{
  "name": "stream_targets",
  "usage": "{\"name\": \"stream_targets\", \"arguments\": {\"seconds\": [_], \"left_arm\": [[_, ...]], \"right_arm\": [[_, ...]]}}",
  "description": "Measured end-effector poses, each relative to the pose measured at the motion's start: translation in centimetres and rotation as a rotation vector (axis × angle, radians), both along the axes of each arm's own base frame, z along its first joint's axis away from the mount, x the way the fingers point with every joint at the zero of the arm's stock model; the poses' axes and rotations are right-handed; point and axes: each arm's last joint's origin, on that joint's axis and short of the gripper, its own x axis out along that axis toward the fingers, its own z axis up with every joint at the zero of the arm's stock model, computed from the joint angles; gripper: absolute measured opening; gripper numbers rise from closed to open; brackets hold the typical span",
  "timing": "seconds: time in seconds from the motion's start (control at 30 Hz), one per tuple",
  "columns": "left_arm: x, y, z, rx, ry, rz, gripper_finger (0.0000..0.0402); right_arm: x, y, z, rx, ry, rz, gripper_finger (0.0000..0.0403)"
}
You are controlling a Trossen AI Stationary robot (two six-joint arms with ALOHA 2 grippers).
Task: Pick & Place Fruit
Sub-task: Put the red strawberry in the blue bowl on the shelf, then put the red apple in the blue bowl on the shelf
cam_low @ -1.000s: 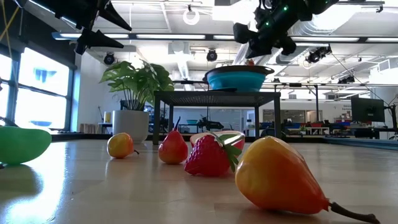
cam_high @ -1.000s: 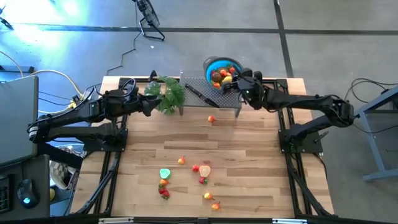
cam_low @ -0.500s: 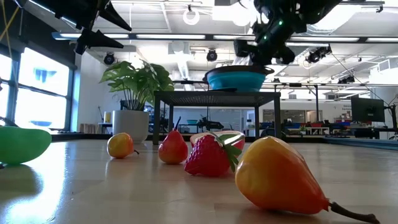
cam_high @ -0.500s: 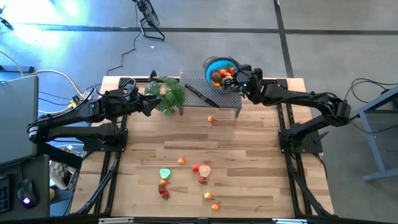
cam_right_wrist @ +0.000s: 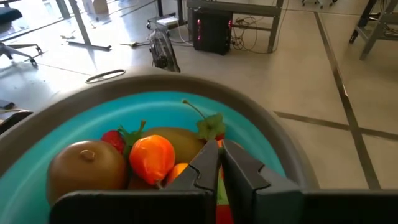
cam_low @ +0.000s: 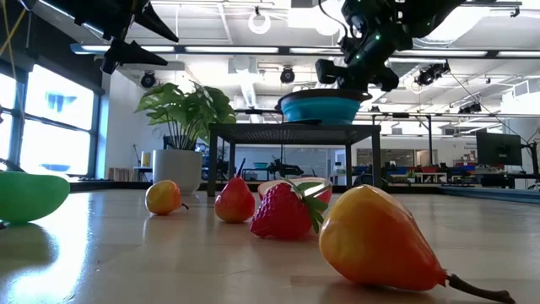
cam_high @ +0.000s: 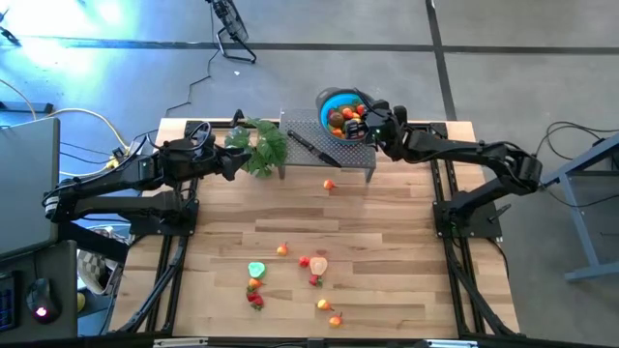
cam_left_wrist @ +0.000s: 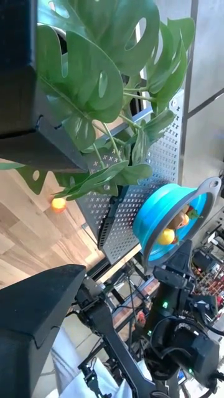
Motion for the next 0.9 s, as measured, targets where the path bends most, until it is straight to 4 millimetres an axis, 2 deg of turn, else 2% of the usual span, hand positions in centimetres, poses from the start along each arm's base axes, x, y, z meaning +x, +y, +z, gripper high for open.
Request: {"name": "stream_targets", "arguments": {"seconds": [0.27,0.4,0.6,0.9], "left_arm": [[0.0,0.0,0.0,-0.001,0.002,0.000,0.0248],[0.0,0.0,-0.1,-0.004,0.013,0.000,0.0248],[-0.1,0.0,-0.3,-0.008,0.028,0.000,0.0248],[-0.1,0.0,-0.3,-0.008,0.029,0.000,0.0248]], "right_arm": [[0.4,0.6,0.0,-0.002,0.004,0.024,0.0083],[0.8,1.3,0.3,-0.019,-0.027,0.050,0.0104],[1.4,3.3,1.9,-0.073,-0.102,0.127,0.0101],[0.6,7.2,5.2,-0.174,-0.139,0.271,0.0084]]}}
